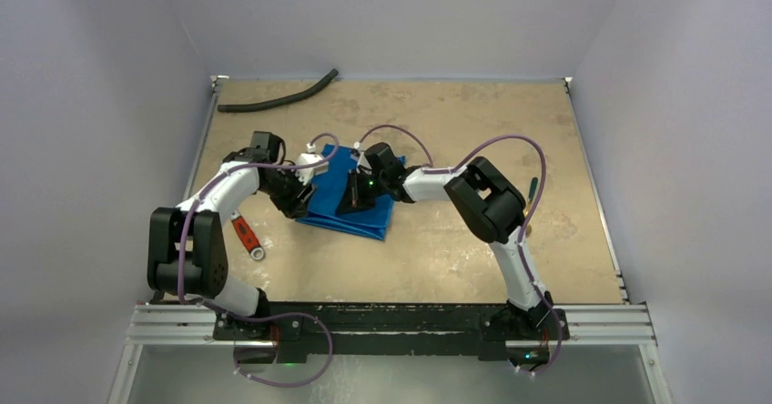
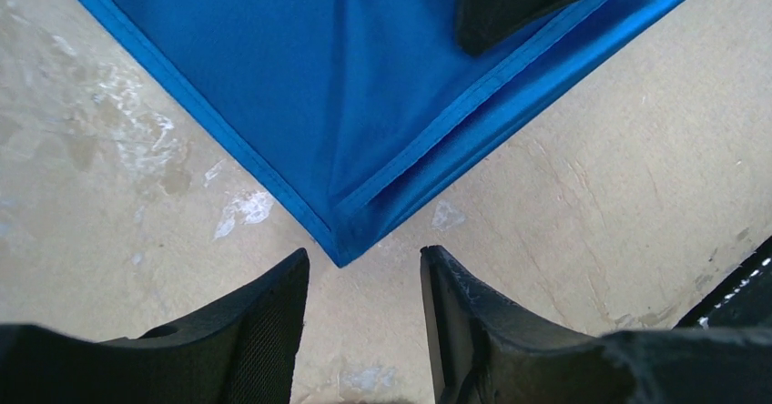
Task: Fold the napkin into a case and place the utensils inside
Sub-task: Smooth out the upper triangle-folded napkin at the center of the board.
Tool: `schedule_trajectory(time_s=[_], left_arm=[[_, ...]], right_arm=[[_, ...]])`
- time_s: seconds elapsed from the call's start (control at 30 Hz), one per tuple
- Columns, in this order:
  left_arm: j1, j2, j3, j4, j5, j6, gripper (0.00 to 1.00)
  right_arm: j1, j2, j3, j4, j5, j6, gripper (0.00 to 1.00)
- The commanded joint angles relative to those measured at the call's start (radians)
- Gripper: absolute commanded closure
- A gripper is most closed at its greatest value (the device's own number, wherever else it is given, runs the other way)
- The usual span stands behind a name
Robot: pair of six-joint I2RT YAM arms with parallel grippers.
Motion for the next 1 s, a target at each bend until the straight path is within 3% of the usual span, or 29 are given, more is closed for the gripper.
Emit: schedule_trajectory(time_s=[0.0,0.5,0.8,0.97], left_arm=[[0.008,0.023,-0.022,0.045,0.033,0.080,0.51],[-0.019,-0.069,-0.080,0.050,0.092,0.384,0.49],[-0.071,-0.041,-0.108,0.085,0.042,0.445,0.50],[-0.071,-0.019,-0.144,0.113,-0.026,0.478,0.57]], right_arm=[[0.006,-0.052,-0.045,0.022,-0.019,0.004,0.93],[0.006,-0.077,-0.074,0.019,-0.086,0.019,0.94],[0.004,-0.086,-0.097,0.034,-0.097,0.034,0.95],[0.004,-0.089,-0.115,0.047,-0.106,0.041,0.95]])
